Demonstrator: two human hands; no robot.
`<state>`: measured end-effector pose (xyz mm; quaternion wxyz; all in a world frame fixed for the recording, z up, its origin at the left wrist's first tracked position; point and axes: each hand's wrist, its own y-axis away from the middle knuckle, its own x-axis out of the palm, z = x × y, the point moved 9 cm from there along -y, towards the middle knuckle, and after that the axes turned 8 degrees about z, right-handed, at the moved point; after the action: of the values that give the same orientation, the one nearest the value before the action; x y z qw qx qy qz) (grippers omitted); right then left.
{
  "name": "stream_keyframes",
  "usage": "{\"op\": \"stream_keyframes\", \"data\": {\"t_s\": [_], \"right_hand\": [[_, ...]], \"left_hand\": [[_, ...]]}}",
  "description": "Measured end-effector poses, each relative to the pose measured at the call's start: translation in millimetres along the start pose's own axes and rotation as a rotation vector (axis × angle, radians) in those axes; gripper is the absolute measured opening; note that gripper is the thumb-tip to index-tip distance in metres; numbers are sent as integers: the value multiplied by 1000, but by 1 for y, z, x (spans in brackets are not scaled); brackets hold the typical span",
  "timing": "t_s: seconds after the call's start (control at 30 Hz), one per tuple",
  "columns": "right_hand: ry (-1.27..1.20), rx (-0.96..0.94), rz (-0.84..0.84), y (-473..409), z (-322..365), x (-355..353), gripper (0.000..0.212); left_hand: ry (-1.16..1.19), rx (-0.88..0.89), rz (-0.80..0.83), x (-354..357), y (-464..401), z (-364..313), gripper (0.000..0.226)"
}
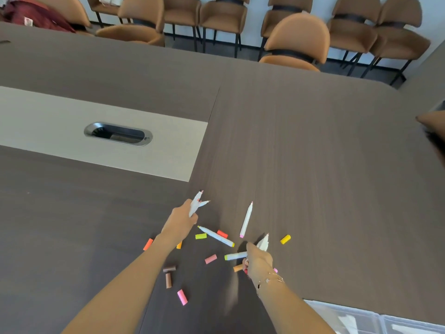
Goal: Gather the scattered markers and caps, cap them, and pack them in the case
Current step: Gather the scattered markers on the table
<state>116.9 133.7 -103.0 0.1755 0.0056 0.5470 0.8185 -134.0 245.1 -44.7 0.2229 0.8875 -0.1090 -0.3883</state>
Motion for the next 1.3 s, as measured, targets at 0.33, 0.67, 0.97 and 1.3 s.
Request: {"op": "stream_keyframes", "data": {"t_s": [0.33, 0.67, 0.97, 1.3], "right_hand": [[187, -105, -107, -11, 4, 6, 21], [415, -401, -260, 3, 80, -13, 29], [736, -482, -195, -17, 124, 18, 35], [954, -526, -184, -8, 117, 25, 23]], "left_hand": [[-145, 18, -125, -27, -41, -4, 33], [-477, -53, 32, 6, -57, 3, 29], [275, -390, -78, 8, -12, 19, 26], [486, -529, -38, 73, 33, -2, 19]]}}
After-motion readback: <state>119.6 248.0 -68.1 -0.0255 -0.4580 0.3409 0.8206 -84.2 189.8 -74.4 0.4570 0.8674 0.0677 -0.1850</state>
